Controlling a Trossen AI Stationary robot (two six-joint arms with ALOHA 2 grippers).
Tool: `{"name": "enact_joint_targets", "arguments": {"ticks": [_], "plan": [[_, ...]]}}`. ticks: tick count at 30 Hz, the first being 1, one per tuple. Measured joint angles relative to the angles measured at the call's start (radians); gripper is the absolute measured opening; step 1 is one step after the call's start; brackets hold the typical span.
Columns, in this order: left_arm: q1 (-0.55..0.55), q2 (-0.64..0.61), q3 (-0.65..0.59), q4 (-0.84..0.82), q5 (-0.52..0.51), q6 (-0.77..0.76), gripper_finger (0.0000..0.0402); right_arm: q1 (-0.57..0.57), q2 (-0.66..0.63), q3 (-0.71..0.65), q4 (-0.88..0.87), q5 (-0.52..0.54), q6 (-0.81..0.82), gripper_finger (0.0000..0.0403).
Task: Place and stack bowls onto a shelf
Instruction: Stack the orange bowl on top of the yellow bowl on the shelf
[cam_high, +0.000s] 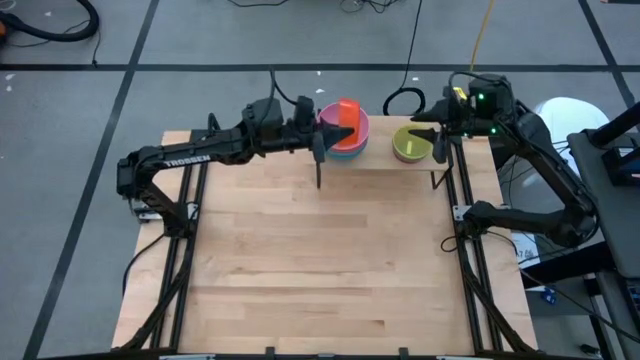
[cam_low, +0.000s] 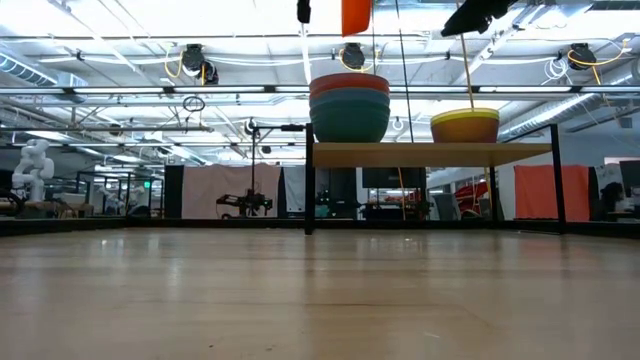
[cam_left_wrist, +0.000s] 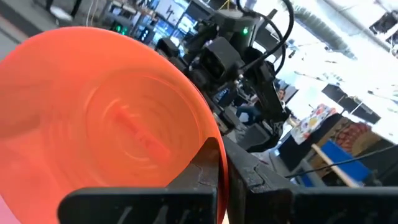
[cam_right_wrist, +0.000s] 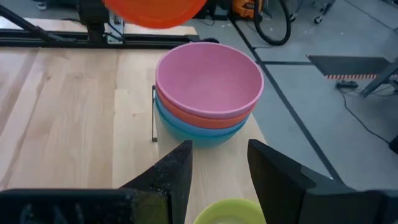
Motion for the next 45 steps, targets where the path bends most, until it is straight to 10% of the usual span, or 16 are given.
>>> {"name": "enact_joint_targets", "arguments": {"ticks": [9,18,31,45], "plan": [[0.007,0.0,0.0,0.009,0.041,0.255,0.0003,0.0,-0.018,0.0,0.034,-0.008,0.079,0.0146],[-0.05,0.0,0.0,-0.212,0.154,0.554,0.0003,0.0,-0.017,0.0,0.16,-0.262,0.106,0.0146],[-0.127,0.0,0.0,-0.328,0.442,0.561,0.0003,0.039,0.093,0.0,0.329,-0.629,0.319,0.0146],[-0.161,0.0,0.0,-0.344,0.517,0.537,0.0003,0.244,0.245,0.0,0.402,-0.657,0.237,0.0146]]}}
